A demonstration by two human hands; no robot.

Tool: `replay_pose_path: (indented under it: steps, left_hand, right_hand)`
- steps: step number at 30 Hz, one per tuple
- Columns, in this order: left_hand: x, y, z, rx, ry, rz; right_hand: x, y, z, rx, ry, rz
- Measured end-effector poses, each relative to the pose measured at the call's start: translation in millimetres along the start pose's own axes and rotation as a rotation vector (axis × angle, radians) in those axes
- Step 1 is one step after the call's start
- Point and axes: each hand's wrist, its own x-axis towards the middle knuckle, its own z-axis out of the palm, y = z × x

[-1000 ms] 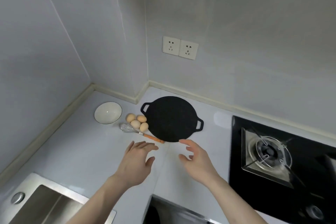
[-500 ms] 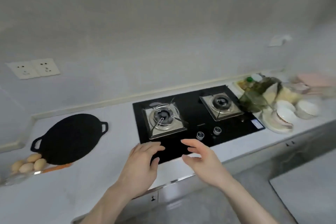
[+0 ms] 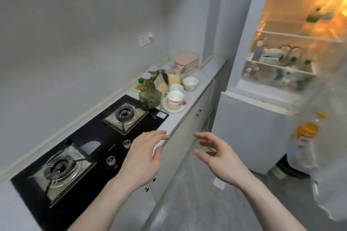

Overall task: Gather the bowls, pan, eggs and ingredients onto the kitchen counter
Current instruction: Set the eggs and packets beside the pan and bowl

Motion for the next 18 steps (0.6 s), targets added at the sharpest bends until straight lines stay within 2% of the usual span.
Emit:
replay_pose_path:
  steps: [8,13,18]
  left_hand:
    - [103.6,74.2,69.3,-0.102,-0.165,0.313]
    - [151.4,97.4,110.3,-0.179,-0.218,0.398]
    - [203.2,103.5,149.6,-0.222,-0.315,0.451]
  right_hand:
    - [-22.0,32.8,-97.8,0.029,0.331,0.141]
    - [-10.2,49.5,-134.3,0.007,0.502,0.155]
    - [11.4,71.8,-169.1,-0.054,0.598,0.258]
